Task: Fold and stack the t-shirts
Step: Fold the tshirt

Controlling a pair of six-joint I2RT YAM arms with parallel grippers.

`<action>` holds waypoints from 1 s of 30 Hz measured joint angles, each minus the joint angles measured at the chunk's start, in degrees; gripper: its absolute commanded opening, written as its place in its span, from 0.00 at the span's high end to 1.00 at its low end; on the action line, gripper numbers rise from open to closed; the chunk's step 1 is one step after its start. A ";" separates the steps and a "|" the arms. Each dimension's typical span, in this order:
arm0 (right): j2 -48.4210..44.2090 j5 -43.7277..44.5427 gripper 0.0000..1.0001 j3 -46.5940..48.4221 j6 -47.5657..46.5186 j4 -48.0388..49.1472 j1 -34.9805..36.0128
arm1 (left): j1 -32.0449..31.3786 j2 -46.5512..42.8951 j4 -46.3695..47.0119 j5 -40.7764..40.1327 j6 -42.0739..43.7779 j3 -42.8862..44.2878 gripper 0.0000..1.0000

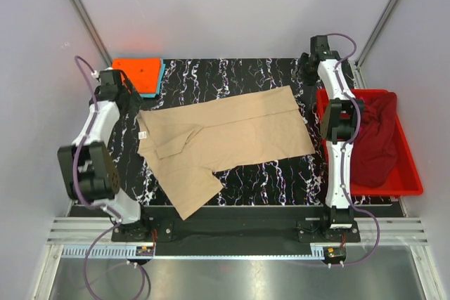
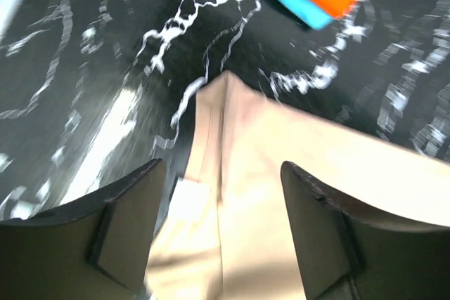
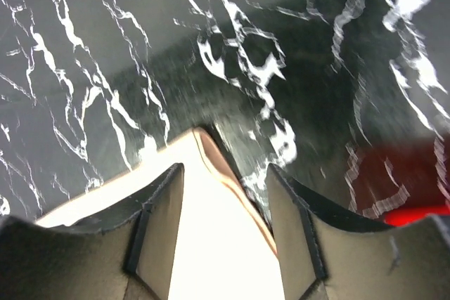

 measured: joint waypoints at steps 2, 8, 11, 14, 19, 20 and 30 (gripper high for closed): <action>-2.54 1.03 0.41 -2.12 0.28 -1.60 0.20 | -0.94 -6.03 -1.38 -0.72 0.02 -1.77 0.31; -19.12 -0.90 0.50 -20.87 2.99 0.55 3.89 | -5.90 -20.24 -2.73 1.29 -0.39 -10.86 0.46; -27.89 -4.76 0.58 -31.65 6.32 7.26 11.30 | -8.98 -25.20 -3.43 5.57 -1.14 -19.10 0.56; -33.51 -10.25 0.66 -41.66 11.52 17.38 21.22 | -9.57 -27.43 -4.72 9.81 -1.86 -26.18 0.59; -33.55 -17.49 0.78 -52.96 22.32 31.98 34.23 | -9.53 -27.23 -4.68 13.31 -2.82 -29.40 0.61; -32.81 -18.40 0.79 -53.90 23.93 33.68 35.30 | -9.53 -26.80 -3.91 13.81 -3.04 -29.38 0.62; -24.00 -21.66 0.92 -55.60 37.13 47.84 38.29 | -9.53 -16.09 -1.95 14.93 -3.91 -25.66 0.65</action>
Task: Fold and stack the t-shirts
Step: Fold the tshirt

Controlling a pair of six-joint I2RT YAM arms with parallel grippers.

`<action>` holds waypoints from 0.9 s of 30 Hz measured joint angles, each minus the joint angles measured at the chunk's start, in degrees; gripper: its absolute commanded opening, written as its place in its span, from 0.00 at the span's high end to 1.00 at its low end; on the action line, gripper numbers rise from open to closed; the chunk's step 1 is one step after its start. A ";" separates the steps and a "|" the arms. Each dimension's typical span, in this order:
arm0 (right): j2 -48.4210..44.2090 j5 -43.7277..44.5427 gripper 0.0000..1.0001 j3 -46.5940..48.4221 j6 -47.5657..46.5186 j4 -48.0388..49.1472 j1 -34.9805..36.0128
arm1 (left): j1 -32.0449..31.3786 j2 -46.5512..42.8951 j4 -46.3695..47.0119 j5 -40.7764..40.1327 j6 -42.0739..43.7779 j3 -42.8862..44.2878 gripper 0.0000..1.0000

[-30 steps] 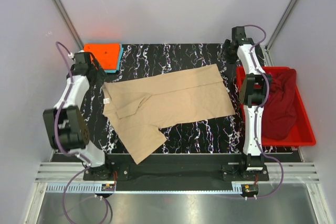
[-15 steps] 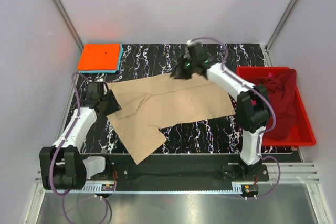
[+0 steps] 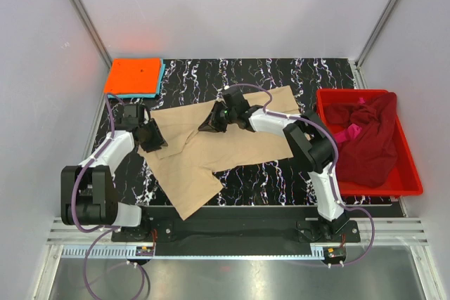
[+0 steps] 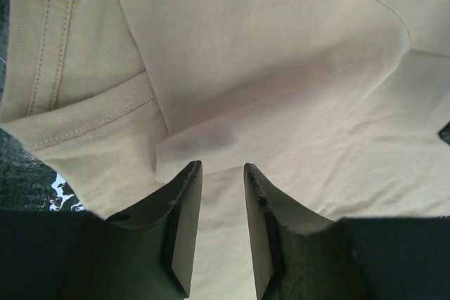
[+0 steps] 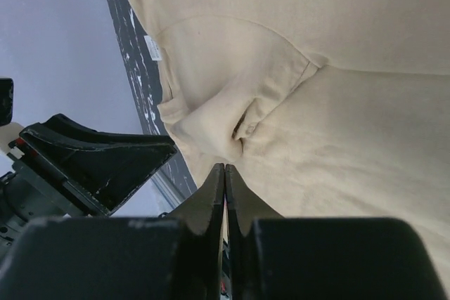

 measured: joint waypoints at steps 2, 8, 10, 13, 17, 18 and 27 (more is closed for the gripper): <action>1.46 -0.24 0.89 0.00 1.95 1.68 0.94 | 0.00 0.55 -0.13 -0.07 0.02 0.26 0.64; 3.30 -0.33 0.86 -0.04 4.15 2.62 4.96 | 0.00 -1.11 -2.16 -1.75 -0.70 0.35 0.55; 3.50 -0.42 0.86 -0.09 4.79 3.28 5.75 | 0.02 -2.93 -3.13 -2.84 -1.51 0.24 0.51; 4.11 -0.44 0.86 -0.13 5.38 4.24 5.88 | 0.59 -5.70 -3.50 -3.76 -2.60 -0.22 0.48; 5.84 -0.44 0.85 -0.11 5.77 4.70 5.73 | 2.54 -6.43 -3.08 -3.63 -2.91 -1.73 0.57; 6.23 -0.44 0.86 -0.11 5.77 4.68 5.70 | 2.95 -6.12 -3.02 -3.52 -2.84 -2.12 0.57; 6.97 -1.79 0.82 -0.11 5.77 4.72 5.70 | 3.48 -0.59 0.57 -0.44 -2.32 -4.63 0.51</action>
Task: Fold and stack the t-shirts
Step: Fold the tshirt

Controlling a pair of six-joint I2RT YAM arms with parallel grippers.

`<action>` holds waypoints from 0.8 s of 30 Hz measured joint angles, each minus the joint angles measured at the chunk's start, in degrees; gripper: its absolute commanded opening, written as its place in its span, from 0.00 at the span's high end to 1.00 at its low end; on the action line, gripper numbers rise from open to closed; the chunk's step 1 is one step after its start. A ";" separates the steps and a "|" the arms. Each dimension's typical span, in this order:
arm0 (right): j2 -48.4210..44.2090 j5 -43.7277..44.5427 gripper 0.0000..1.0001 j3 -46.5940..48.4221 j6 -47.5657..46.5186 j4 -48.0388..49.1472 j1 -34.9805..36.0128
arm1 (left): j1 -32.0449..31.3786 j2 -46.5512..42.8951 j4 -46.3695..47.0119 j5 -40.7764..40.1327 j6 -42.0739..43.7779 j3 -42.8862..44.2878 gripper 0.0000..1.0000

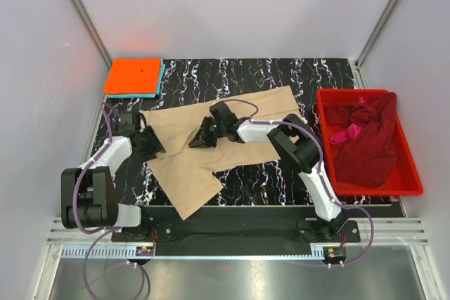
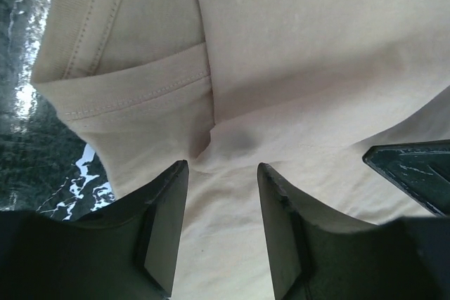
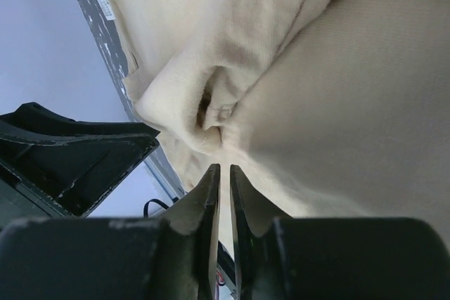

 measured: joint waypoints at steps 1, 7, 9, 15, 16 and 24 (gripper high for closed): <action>0.11 -0.07 0.77 0.00 0.00 -0.02 0.00 | 0.00 0.04 0.37 0.33 0.02 -0.28 0.51; 1.44 -0.07 0.69 0.98 0.07 -0.09 0.00 | 0.09 0.02 2.29 1.88 -0.28 -0.57 0.81; 2.16 -0.07 0.69 1.90 0.07 -0.13 0.00 | 0.11 0.00 2.67 1.95 -0.13 -0.57 0.83; 3.65 0.11 0.72 4.46 0.61 -0.98 0.00 | 0.15 -0.83 2.84 1.88 -0.31 -0.57 0.90; 3.82 0.13 0.72 4.81 0.72 -1.11 0.00 | 0.15 -1.07 2.84 1.88 -0.31 -0.57 0.91; 4.31 0.63 0.74 6.99 1.33 -2.34 0.00 | 0.15 -1.62 2.49 1.70 -0.11 -0.55 0.61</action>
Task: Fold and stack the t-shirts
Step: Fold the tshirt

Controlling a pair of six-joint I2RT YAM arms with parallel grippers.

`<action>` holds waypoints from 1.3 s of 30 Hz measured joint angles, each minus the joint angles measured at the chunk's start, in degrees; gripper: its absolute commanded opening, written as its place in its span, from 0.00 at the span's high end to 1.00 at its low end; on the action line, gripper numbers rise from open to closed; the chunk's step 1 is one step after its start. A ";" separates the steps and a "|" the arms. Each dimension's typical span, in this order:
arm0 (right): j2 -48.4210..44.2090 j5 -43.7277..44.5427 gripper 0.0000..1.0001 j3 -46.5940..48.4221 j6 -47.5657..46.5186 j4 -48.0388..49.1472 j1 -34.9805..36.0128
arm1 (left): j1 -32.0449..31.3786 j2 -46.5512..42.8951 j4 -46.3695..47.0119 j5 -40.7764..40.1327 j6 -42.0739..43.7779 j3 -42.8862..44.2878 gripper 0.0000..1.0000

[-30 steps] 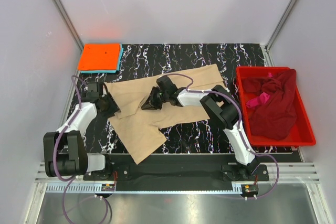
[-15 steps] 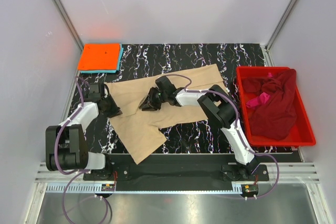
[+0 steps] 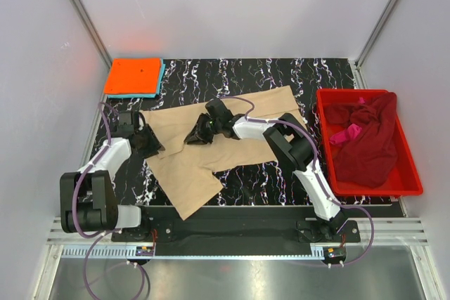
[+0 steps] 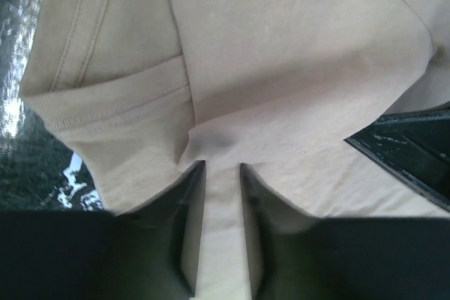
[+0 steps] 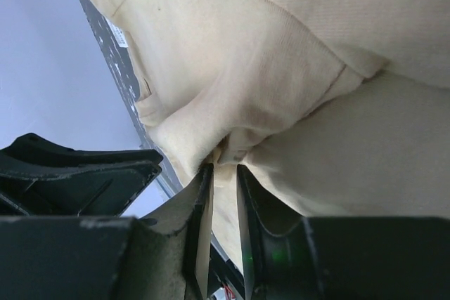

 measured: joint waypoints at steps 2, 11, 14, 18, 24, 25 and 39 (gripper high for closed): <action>0.07 0.39 0.74 0.35 -0.02 -0.44 0.00 | 0.00 -0.13 -0.20 -0.28 -0.44 -0.02 0.53; 1.18 1.49 0.69 2.45 -0.11 -3.43 -0.13 | 0.11 0.55 1.44 0.17 -0.63 -0.15 0.48; 1.40 1.42 0.67 2.56 -0.20 -3.72 -0.15 | 0.11 2.58 1.88 0.46 -0.61 -0.15 0.47; 1.51 1.33 0.67 2.91 -0.26 -3.78 -0.17 | 0.11 4.22 1.99 1.14 -0.66 -0.15 0.48; 2.99 1.27 0.78 4.87 -0.79 -4.04 -0.17 | 0.11 4.55 2.91 2.08 -0.92 -0.13 0.48; 3.21 1.20 0.80 5.14 -0.79 -4.15 -0.17 | 0.11 4.55 2.95 2.08 -1.01 -0.13 0.46; 2.93 1.16 0.98 5.44 -3.72 -6.58 -0.22 | 0.11 3.10 1.11 1.20 -1.07 -0.13 0.46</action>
